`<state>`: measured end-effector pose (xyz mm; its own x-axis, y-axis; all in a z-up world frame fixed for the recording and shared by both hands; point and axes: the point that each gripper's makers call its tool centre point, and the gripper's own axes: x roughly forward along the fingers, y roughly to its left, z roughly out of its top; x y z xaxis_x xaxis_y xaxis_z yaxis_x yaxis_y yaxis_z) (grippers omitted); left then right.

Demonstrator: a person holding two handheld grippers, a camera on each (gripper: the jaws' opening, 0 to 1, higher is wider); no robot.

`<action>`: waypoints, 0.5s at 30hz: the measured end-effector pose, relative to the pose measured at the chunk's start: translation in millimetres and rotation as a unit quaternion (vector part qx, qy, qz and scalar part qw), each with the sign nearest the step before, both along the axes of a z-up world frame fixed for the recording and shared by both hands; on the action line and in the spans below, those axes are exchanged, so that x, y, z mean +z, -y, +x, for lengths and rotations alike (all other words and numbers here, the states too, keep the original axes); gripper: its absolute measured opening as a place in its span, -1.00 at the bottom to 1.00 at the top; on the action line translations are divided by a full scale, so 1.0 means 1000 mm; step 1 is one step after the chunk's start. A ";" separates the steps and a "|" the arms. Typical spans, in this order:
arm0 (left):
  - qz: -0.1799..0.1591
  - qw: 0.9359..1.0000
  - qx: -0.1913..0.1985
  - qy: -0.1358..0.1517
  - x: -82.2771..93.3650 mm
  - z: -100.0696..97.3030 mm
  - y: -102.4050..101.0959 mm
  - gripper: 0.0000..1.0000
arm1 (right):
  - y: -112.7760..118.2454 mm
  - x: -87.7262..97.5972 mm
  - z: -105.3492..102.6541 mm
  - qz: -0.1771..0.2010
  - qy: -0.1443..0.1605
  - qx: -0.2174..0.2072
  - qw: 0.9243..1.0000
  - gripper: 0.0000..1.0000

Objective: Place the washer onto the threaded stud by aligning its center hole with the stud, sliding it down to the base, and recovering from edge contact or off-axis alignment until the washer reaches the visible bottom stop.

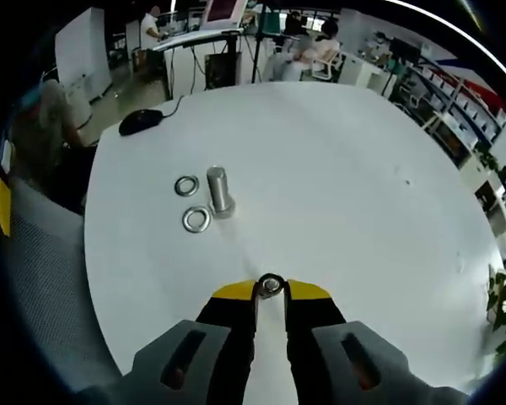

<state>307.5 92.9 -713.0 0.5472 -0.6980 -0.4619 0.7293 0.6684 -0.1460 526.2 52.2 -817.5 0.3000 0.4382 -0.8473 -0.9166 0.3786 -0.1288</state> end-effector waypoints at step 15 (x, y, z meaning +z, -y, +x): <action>0.000 1.000 0.003 -0.002 -0.001 0.001 -0.001 -0.74 | -0.001 0.001 0.006 -0.018 -0.007 0.006 1.000 -0.72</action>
